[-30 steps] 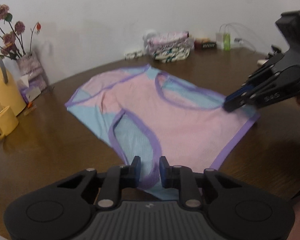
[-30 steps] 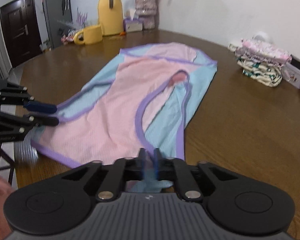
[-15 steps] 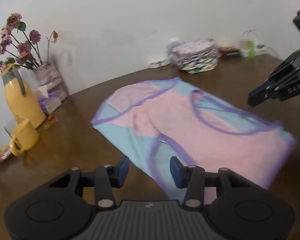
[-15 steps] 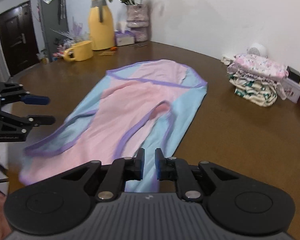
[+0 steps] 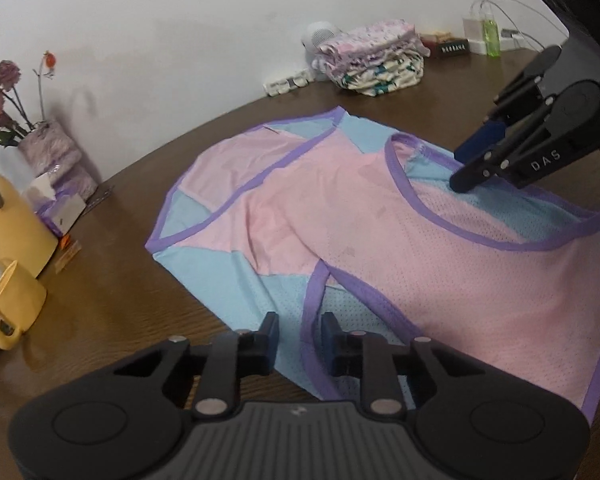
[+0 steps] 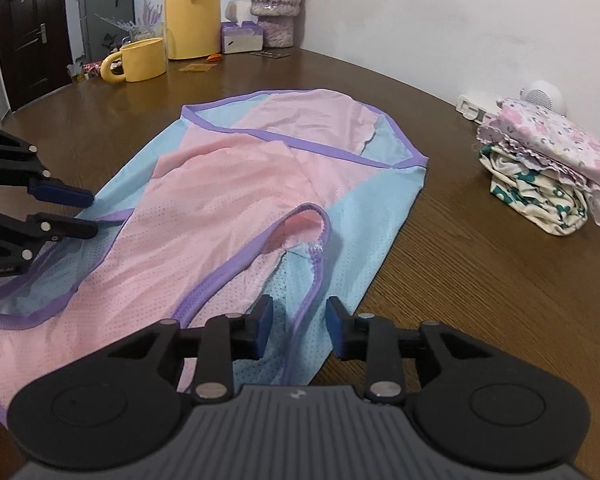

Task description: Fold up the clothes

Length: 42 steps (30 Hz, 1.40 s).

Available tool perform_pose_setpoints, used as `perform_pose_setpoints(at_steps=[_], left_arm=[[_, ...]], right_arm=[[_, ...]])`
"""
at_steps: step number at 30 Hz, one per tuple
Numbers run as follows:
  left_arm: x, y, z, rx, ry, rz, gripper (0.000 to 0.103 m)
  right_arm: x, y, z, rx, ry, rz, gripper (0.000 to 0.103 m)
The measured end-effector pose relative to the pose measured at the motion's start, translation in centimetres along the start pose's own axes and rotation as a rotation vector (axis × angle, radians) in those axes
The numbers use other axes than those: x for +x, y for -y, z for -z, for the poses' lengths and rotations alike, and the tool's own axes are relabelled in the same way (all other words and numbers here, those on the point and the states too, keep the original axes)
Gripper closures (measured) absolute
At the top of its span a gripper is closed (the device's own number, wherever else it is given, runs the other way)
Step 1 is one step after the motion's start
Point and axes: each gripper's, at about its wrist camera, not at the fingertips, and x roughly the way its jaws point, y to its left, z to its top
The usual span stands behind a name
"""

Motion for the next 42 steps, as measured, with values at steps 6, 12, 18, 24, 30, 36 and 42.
perform_pose_setpoints(at_steps=[6,12,18,24,30,36,42], left_arm=[[0.2,-0.6,-0.1,-0.01,-0.015,0.001,0.102],[-1.0,-2.2,0.7,-0.038,-0.006,-0.06,0.102],[-1.0,-2.5,1.6,-0.053,-0.031,-0.067,0.1],[-2.4,-2.9,0.6,-0.091,0.05,-0.057,0.091],[-1.7,-1.6,-1.7,-0.111,0.11,-0.002,0.082],[-0.1,-0.6,-3.4,-0.102,0.131,0.061,0.082],[0.5,-0.3,-3.0,-0.089,0.106,0.096,0.082]], right_arm=[[-0.7,-0.2,-0.1,-0.074,-0.001,0.034,0.101],[-2.6,1.8,0.2,-0.139,0.003,0.174,0.101],[-1.6,2.9,1.2,-0.084,-0.023,0.148,0.099],[-3.7,3.4,0.0,0.0,0.088,0.071,0.084],[-1.8,2.6,-2.5,0.026,0.148,-0.01,0.084],[0.9,0.7,-4.5,0.007,0.124,-0.107,0.084],[0.4,-0.2,-3.3,0.034,0.029,-0.262,0.068]])
